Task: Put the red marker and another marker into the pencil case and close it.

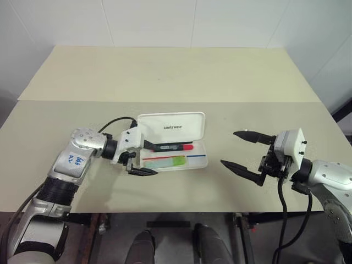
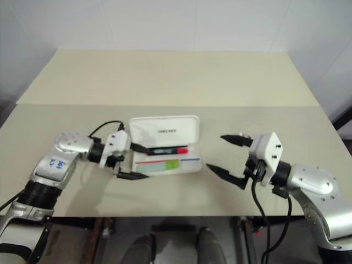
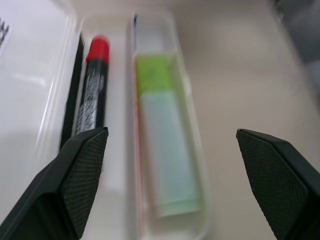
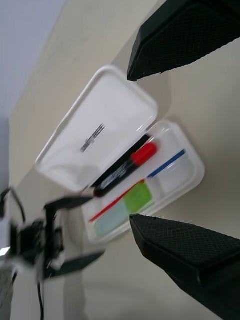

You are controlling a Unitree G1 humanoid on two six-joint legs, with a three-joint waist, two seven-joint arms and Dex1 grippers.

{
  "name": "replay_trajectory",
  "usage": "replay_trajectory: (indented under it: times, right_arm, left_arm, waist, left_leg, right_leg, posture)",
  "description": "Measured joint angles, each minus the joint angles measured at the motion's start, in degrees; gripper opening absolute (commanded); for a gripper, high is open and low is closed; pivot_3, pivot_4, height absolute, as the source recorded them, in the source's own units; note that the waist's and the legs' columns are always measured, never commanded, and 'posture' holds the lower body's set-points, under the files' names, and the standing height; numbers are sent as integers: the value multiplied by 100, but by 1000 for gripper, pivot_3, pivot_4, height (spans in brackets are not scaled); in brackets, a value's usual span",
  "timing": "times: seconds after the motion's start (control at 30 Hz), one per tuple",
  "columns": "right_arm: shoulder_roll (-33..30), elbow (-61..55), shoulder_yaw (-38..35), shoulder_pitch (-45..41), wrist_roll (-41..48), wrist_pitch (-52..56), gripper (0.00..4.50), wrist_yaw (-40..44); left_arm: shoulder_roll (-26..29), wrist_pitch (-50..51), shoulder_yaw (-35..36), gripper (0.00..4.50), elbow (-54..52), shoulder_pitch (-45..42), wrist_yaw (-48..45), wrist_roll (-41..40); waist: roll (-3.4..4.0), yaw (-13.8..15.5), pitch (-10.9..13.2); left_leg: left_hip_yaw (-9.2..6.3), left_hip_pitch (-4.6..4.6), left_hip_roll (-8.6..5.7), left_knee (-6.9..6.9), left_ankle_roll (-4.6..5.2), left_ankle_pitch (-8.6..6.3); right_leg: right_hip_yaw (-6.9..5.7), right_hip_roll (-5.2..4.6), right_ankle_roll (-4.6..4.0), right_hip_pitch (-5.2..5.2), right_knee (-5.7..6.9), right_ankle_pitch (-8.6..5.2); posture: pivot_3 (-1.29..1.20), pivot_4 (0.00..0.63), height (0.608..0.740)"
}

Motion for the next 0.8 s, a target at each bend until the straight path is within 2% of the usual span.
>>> replay_trajectory:
  times: [0.17, 0.27, 0.43, 0.57, 0.63, 0.8]
  right_arm:
    - [-29, 855, 17, -586, -76, -62, 4500, 285]
    - [-117, 1739, 106, -1236, -374, -280, 4500, 507]
    - [-184, 3792, 679, -2584, -1237, -872, 4500, 1012]
    - [-87, 5431, 1201, -3598, -1890, -1431, 4500, 1419]
    - [-51, 6069, 1361, -3932, -2148, -1761, 4500, 1543]
    - [77, 7633, 1603, -4570, -2682, -2290, 4500, 1801]
  left_arm:
    - [128, 391, 430, 4418, -363, 229, -201, -626]
    - [146, 633, 737, 4418, -636, 292, -179, -1042]
    - [134, 642, 1019, 4418, -816, 273, 12, -1258]
    - [-20, 625, 1117, 4418, -841, 94, 273, -1346]
    - [-47, 643, 1179, 4418, -886, 13, 384, -1433]
    - [-37, 782, 1379, 4418, -1200, 21, 662, -1598]
  waist:
    - [0, -7, 0]
    - [1, -8, 1]
    - [4, -58, 2]
    - [5, -104, 4]
    - [5, -127, 4]
    - [6, -163, 5]
  left_leg:
    - [0, 1, 0, 6, 2, 1]
    - [0, 3, 0, 17, 2, 1]
    - [4, 1, 0, 25, 4, 3]
    - [3, -2, 0, 26, 4, 3]
    - [2, -2, 0, 20, 4, 3]
    - [3, -3, 0, 2, 2, 1]
  right_leg:
    - [1, 0, -4, 2, 1, -1]
    - [0, 1, -9, 8, 0, -1]
    - [1, 0, -23, 10, -10, 6]
    - [2, 0, 12, 10, -7, 25]
    - [1, 0, 53, 9, -4, 47]
    - [2, 0, 52, 2, -11, 44]
  posture:
    - [0, 150, 740]
    - [0, 150, 740]
    - [0, 150, 740]
    - [0, 150, 740]
    - [0, 150, 740]
    - [0, 150, 740]
